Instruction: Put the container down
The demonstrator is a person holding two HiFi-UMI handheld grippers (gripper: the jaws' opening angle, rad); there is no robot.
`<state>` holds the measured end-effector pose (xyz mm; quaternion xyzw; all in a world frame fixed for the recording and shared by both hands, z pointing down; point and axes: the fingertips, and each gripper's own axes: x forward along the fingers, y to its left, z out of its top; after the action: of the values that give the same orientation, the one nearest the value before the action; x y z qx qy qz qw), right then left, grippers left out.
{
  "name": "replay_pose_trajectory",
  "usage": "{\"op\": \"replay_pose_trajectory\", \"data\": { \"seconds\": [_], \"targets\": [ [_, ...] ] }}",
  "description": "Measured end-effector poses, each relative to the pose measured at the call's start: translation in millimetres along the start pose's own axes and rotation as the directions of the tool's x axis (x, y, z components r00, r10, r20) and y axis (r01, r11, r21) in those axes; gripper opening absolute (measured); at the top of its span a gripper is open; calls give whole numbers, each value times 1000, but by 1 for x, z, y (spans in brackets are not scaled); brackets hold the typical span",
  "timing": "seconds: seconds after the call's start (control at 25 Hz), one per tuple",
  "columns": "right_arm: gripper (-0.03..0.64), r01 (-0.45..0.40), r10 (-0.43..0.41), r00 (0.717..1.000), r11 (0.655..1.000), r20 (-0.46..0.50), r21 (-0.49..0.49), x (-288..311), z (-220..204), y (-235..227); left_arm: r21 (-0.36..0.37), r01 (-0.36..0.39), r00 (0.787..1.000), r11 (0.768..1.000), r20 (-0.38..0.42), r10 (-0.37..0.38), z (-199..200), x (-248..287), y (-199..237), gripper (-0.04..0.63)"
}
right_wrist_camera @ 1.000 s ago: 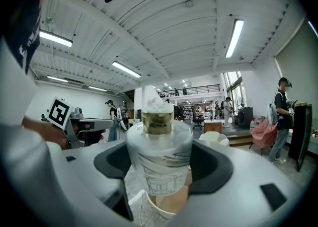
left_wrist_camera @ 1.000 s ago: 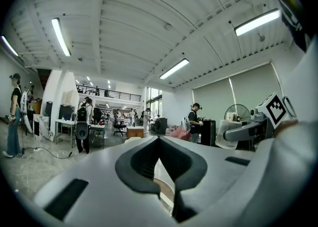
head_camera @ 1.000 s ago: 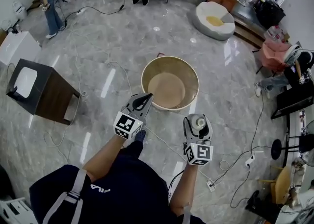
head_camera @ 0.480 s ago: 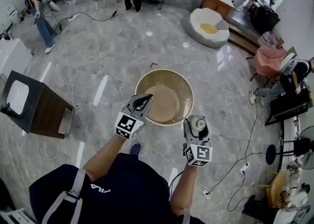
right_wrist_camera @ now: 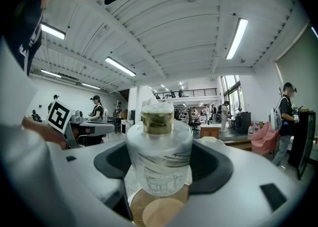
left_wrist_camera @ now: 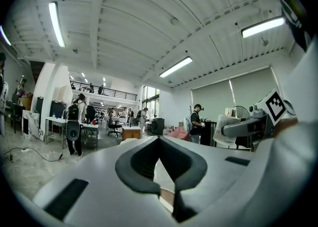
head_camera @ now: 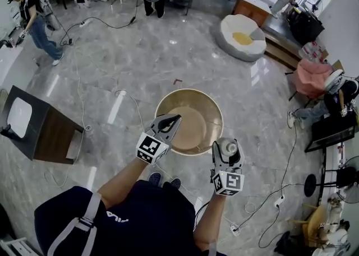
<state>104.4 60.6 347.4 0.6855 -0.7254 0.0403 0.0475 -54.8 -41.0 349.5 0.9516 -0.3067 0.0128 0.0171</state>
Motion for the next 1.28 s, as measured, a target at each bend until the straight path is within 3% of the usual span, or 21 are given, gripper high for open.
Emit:
{"op": "replay_pose_trajectory", "data": {
  "seconds": [0.4,0.96,1.28],
  "targets": [
    [337,-65,65,998,998,1,2,32,2,-28,-2,-59,998,998,-8,59,1,27,4,25],
    [337,-170,170,985,986,13,0,23,-10,-45,28,-138,990,990,-19,138,0,23,-26,25],
    [337,-186,186,983,982,8,22,16,-12,-60,25,-180,983,983,-16,181,6,18,-35,25]
  ]
}}
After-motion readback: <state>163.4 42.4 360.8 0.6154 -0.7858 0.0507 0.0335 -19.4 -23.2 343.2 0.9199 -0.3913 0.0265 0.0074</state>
